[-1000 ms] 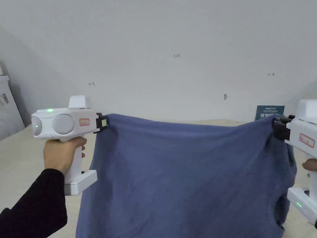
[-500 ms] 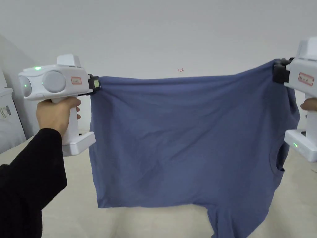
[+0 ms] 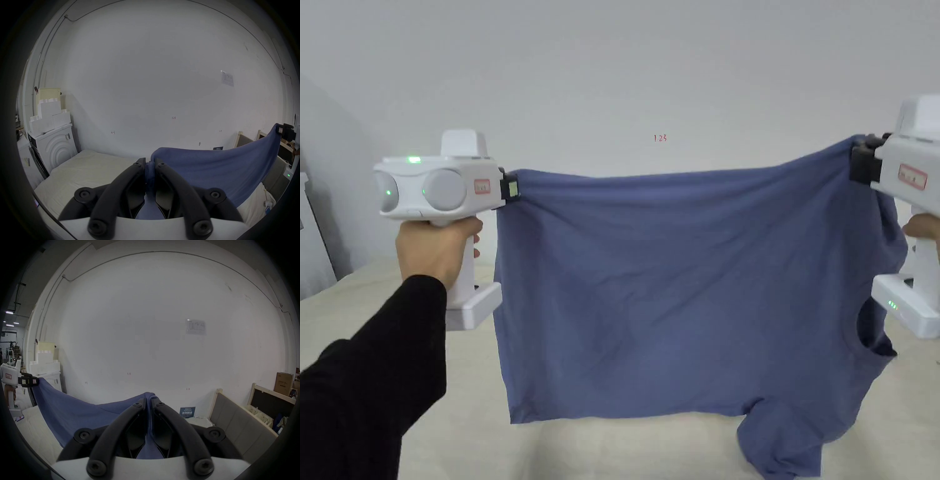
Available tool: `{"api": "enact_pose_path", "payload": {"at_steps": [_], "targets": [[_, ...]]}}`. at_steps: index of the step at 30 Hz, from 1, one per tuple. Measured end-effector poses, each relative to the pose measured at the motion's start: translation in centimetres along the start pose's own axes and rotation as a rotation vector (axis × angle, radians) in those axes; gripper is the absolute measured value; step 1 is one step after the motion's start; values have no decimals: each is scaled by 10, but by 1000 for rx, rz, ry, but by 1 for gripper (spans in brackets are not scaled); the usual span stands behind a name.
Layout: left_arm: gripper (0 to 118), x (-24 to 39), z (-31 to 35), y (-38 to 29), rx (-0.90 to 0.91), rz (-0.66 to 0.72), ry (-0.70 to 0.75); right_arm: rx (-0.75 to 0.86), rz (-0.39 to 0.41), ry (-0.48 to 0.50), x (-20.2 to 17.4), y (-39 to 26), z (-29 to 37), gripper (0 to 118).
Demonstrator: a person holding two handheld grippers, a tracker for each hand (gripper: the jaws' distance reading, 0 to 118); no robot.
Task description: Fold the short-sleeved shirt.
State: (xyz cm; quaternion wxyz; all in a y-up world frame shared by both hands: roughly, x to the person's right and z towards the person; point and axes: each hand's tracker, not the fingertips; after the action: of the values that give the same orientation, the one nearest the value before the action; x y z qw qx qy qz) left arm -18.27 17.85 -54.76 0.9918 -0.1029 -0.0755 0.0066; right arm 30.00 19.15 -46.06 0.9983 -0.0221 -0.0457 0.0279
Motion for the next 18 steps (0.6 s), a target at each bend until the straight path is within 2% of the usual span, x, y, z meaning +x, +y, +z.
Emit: {"api": "enact_pose_path", "payload": {"at_steps": [7,8,18], "targets": [[7,9,-22,-76,-49,-26,-1,-120,15,-29,13,-88,-33,4],[7,10,-25,-88,-73,-31,-2,-143,13,-32,3,-100,-19,4],[7,11,-39,-198,-237,-12,-13,-312,-22,-36,-7,-205,5,4]]}}
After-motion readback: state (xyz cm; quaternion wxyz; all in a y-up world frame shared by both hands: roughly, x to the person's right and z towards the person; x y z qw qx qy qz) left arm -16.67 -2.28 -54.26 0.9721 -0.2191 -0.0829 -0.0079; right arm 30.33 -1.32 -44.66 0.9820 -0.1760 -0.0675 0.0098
